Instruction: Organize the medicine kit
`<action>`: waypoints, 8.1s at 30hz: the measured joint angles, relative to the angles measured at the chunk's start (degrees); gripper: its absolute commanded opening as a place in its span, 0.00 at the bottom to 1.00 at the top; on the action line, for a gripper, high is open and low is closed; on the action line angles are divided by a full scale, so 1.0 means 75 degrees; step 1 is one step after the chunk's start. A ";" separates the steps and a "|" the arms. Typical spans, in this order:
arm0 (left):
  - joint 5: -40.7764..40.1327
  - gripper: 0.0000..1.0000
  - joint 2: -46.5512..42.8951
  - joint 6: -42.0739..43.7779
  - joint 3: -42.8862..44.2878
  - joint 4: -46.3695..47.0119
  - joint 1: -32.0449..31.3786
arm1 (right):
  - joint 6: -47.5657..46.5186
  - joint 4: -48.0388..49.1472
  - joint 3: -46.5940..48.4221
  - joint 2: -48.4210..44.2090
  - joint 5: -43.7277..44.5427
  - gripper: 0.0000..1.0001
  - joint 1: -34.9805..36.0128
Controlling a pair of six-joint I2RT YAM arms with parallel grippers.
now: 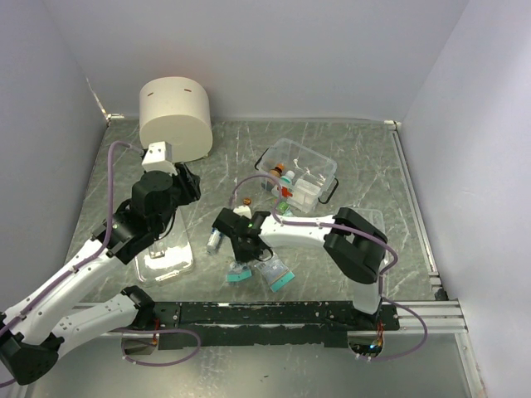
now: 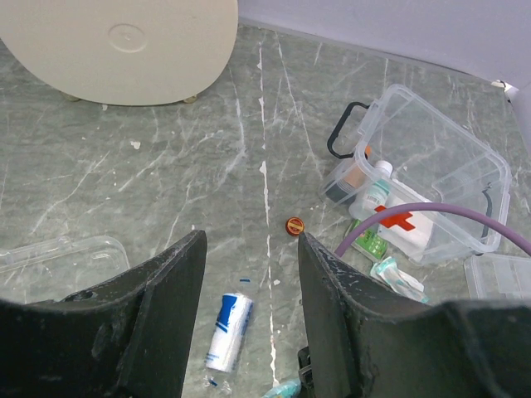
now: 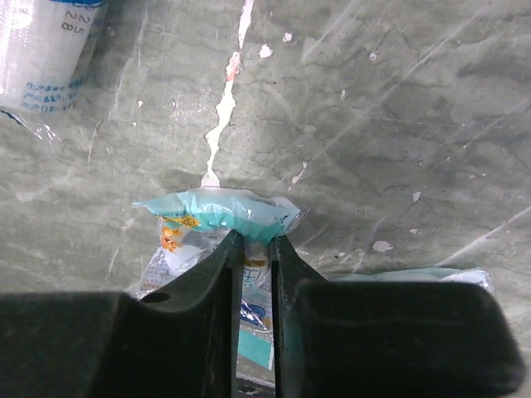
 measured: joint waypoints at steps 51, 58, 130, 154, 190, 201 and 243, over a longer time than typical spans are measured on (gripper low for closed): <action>-0.0096 0.59 -0.0799 0.0198 0.0154 -0.0172 0.0000 | -0.1483 -0.0504 0.1932 0.0216 0.2294 0.13 -0.5441; -0.0096 0.59 -0.0714 0.0198 0.0152 -0.0172 0.0012 | -0.1547 -0.0562 0.2008 0.0542 0.1947 0.14 -0.5441; 0.3296 0.86 0.0254 -0.1096 -0.0973 0.0166 0.0099 | -0.1824 0.0525 -0.3357 -0.4264 -0.0455 0.54 -0.1801; 0.2346 0.85 -0.0093 -0.1848 -0.0903 -0.0490 0.0099 | -0.2754 0.0901 -0.3343 -0.3544 -0.0539 0.49 -0.1539; 0.0863 0.81 0.0085 -0.0711 -0.0137 -0.0332 0.0099 | -0.2183 0.0895 -0.2550 -0.2381 -0.0210 0.12 -0.1332; -0.0592 0.81 0.0128 -0.0035 0.0868 -0.0268 0.0102 | -0.1376 0.0941 -0.0726 -0.3156 0.0970 0.10 -0.1469; -0.0868 0.88 -0.0358 0.0125 0.0650 -0.0117 0.0219 | -0.1207 -0.0490 0.1999 -0.0420 0.1361 0.09 -0.5834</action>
